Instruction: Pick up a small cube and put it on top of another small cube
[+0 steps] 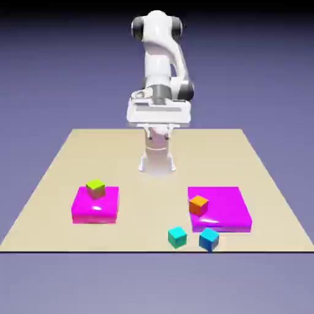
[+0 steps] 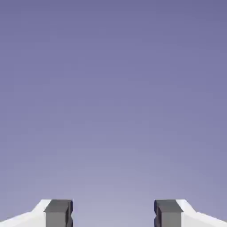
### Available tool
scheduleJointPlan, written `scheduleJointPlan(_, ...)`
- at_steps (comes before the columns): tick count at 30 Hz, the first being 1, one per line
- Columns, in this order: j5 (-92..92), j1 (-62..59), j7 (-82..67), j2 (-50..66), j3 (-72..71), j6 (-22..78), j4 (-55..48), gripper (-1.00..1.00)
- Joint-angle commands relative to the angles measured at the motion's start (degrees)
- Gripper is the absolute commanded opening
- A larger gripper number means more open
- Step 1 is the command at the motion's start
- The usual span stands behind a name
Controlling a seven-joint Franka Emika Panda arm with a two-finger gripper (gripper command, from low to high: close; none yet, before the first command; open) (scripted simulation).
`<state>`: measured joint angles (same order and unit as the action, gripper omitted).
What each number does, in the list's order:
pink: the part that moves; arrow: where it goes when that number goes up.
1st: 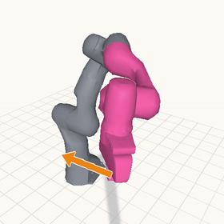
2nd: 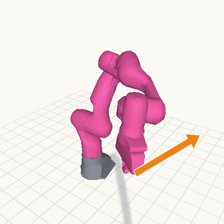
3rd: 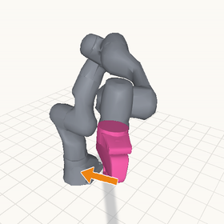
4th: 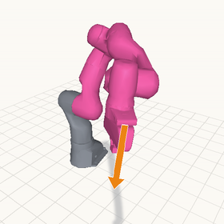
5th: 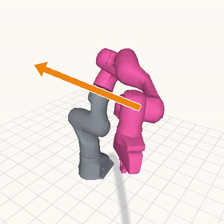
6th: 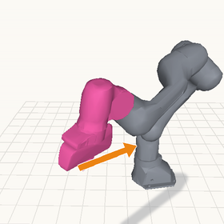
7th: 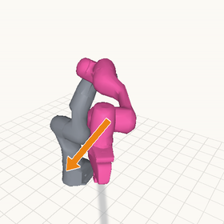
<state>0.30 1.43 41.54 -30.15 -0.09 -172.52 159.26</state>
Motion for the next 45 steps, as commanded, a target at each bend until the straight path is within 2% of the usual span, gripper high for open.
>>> scheduleJointPlan(1, 0.25, 0.62, -0.76, 2.08, -0.08, 1.24, -1.44, 0.00)
scheduleJointPlan(27, 6.66, 16.50, -20.30, 55.67, -2.05, 33.08, -38.69, 0.00)
scheduleJointPlan(33, 7.73, 16.85, -19.46, 64.10, -1.10, 25.27, -39.29, 0.00)
scheduleJointPlan(34, 7.73, 16.85, -19.46, 64.10, -1.10, 25.27, -39.29, -1.00)
scheduleJointPlan(39, 6.68, 16.51, -20.29, 55.80, -2.04, 32.97, -38.70, -1.00)
scheduleJointPlan(45, 4.52, 14.64, -16.14, 43.34, -4.55, 36.67, -29.75, -1.00)
